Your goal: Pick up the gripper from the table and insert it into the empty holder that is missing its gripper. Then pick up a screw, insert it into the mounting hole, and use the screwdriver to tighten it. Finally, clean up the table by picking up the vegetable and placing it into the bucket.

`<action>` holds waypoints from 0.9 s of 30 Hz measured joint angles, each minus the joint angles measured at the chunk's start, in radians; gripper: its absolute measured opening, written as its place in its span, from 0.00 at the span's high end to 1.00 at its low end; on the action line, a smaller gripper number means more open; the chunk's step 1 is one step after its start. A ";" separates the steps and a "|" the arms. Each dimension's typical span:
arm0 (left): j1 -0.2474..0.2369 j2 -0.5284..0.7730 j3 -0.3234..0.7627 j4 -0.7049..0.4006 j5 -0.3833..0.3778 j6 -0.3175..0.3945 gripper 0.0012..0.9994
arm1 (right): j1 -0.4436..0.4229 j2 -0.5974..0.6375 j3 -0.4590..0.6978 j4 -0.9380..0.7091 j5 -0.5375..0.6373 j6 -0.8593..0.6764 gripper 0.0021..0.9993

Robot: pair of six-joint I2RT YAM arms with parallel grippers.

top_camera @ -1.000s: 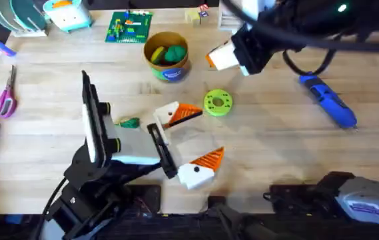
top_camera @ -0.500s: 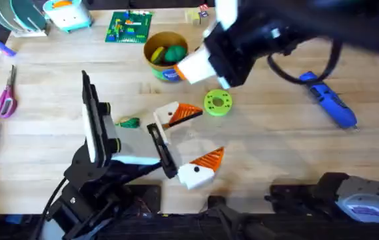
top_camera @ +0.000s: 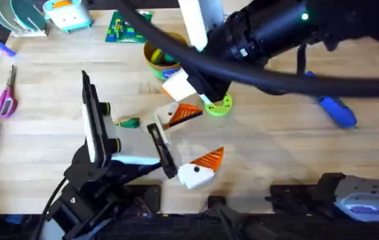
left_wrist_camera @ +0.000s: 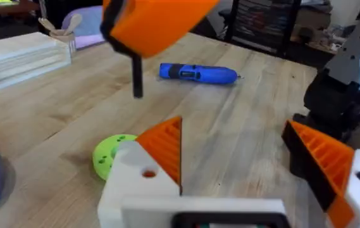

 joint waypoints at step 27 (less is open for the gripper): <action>0.000 0.000 0.000 0.000 -0.003 0.008 0.01 | 0.000 0.098 0.000 -0.048 -0.076 0.026 1.00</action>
